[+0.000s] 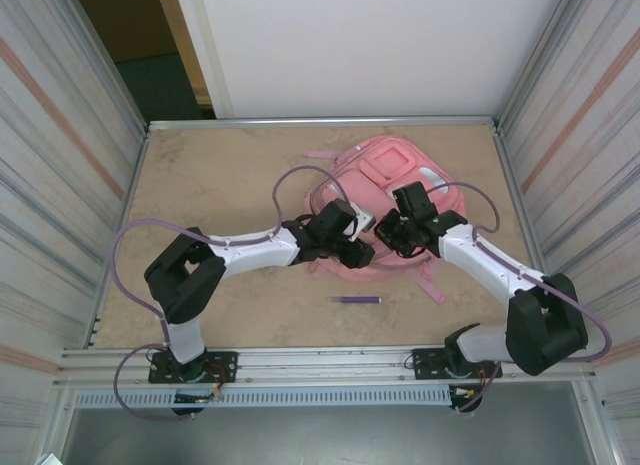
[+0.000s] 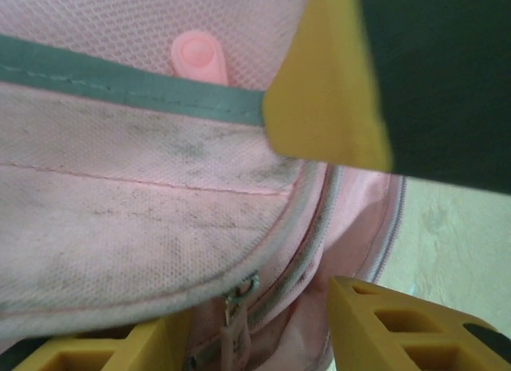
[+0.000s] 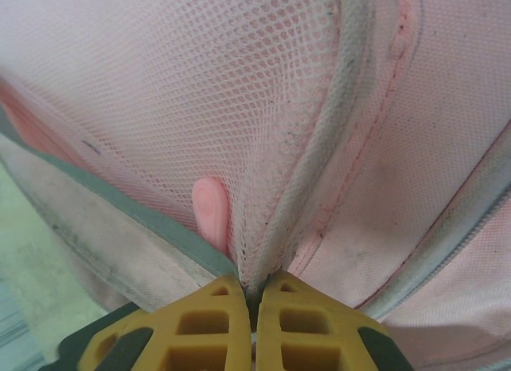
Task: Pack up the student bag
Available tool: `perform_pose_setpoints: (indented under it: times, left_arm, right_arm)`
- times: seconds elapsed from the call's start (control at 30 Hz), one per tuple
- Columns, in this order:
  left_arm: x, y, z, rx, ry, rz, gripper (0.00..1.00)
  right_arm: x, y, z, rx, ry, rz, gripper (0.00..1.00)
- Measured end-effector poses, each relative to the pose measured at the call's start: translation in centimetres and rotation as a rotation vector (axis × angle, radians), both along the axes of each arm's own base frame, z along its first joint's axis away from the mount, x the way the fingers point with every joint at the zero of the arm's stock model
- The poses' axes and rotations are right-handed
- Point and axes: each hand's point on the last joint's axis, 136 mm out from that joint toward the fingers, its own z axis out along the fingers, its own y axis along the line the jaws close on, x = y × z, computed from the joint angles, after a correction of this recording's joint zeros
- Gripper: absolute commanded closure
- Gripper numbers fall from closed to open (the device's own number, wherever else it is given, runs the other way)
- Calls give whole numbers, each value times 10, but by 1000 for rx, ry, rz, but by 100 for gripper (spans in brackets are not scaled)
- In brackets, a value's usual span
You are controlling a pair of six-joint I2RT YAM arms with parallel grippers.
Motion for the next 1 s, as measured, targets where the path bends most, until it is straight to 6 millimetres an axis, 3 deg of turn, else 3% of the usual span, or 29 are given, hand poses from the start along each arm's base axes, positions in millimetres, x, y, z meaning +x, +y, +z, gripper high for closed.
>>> perform_pose_setpoints:
  times: [0.13,0.3,0.5,0.67,0.8,0.93,0.97,1.0]
  left_arm:
    - [3,-1,2,-1,-8,14,66]
    - [6,-3,5,-13,-15,16,100]
    - [10,-2,15,-56,-13,11,100]
    - [42,28,31,-98,-17,101,100]
    - [68,55,34,-129,-6,161,100]
    - [69,58,33,-132,-17,144,100]
    - [68,57,33,-135,-16,138,100]
    - [67,55,34,-138,-16,134,100]
  right_arm:
    - [1,-3,8,28,-13,-8,100]
    - [1,-6,13,45,-18,-14,100]
    - [5,-17,14,55,-19,-1,100]
    - [14,-37,22,69,-30,22,100]
    - [23,-40,26,107,-27,64,100]
    - [36,-41,22,141,-3,104,100]
    - [39,-42,21,147,2,107,95]
    - [43,-43,21,153,4,106,71]
